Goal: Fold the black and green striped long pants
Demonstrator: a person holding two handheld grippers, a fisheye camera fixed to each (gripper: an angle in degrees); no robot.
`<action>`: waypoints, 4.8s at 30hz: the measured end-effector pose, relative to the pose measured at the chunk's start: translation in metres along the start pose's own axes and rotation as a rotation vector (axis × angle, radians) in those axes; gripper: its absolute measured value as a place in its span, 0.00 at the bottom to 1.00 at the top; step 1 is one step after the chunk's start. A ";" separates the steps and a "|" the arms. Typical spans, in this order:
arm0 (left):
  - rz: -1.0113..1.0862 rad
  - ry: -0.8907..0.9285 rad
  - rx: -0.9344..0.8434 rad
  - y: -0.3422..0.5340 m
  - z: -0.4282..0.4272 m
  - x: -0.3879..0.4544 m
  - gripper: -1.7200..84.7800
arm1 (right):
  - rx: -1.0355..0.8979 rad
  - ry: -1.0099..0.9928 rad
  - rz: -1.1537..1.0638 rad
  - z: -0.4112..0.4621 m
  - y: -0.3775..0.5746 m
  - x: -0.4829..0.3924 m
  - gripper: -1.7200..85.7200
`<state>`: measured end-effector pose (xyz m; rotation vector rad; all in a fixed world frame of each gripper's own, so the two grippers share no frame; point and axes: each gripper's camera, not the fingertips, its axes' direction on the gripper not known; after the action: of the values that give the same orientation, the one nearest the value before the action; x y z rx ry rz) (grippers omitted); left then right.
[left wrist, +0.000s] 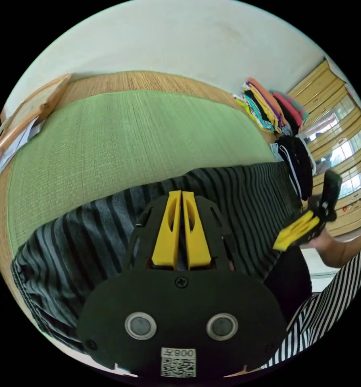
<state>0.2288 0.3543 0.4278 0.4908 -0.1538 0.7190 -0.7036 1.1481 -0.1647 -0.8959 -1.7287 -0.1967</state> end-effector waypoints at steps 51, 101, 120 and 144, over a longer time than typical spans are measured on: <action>-0.082 0.154 0.218 0.179 -0.251 0.022 0.05 | 0.205 0.104 -0.081 0.000 -0.078 0.018 0.07; 0.014 -0.034 0.052 0.246 -0.230 0.073 0.02 | 0.031 -0.135 0.109 0.051 -0.223 0.174 0.05; -0.483 -0.460 0.093 0.317 -0.289 -0.028 0.02 | -0.023 0.011 0.168 0.071 -0.219 0.178 0.05; -0.096 -0.089 0.216 0.226 -0.240 0.016 0.02 | 0.125 0.284 0.247 0.032 -0.044 0.105 0.02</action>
<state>0.0836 0.6245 0.3079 0.7321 -0.1350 0.6227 -0.7651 1.1834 -0.0707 -0.9316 -1.3411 -0.0477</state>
